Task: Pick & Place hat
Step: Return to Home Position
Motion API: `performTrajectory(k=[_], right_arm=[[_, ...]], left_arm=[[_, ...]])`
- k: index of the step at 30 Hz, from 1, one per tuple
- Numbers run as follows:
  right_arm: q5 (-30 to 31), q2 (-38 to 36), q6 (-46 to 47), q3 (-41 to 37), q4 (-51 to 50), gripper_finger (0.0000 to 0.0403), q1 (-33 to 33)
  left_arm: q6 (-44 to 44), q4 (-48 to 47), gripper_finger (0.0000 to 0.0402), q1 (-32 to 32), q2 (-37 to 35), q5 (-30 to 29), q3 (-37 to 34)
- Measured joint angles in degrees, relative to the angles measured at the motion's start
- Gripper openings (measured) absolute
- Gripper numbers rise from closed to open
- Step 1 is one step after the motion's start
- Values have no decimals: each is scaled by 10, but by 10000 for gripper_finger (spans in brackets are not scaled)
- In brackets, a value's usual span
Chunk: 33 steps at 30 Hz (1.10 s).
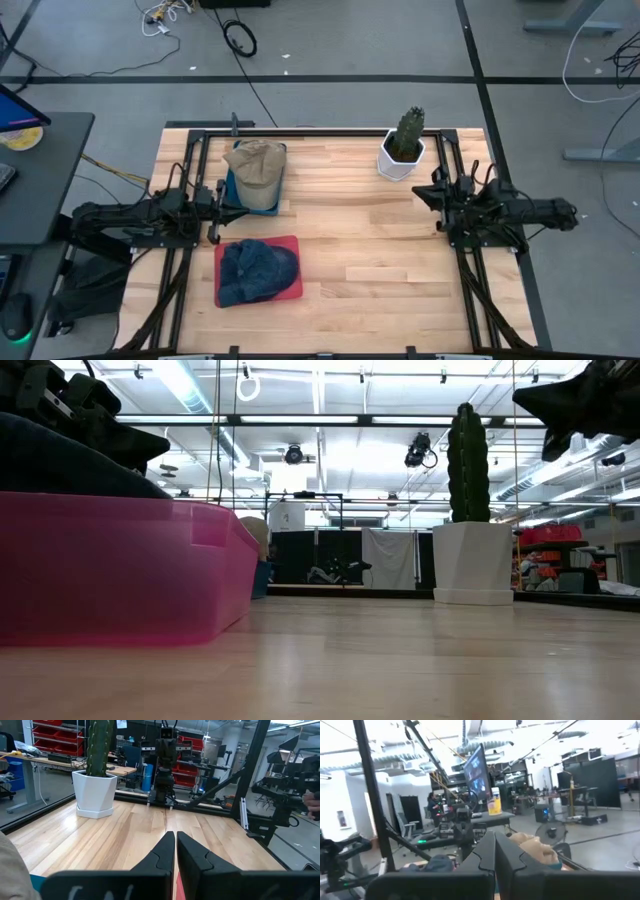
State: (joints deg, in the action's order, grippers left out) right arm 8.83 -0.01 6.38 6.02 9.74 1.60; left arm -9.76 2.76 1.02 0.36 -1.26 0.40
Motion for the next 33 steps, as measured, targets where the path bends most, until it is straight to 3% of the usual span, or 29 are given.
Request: performTrajectory(k=[7, 12, 23, 33], right_arm=[[-60, 0, 28, 0, -6, 0, -27], [-70, 0, 11, 0, -18, 0, -27], [-109, 0, 29, -50, 90, 0, -27], [-188, 0, 66, -51, 43, 0, -27]], left_arm=[[0, 0, 21, 0, 0, 0, 0], [0, 0, 21, 0, 0, 0, 0], [0, 0, 21, 0, 0, 0, 0], [0, 0, 21, 0, 0, 0, 0]])
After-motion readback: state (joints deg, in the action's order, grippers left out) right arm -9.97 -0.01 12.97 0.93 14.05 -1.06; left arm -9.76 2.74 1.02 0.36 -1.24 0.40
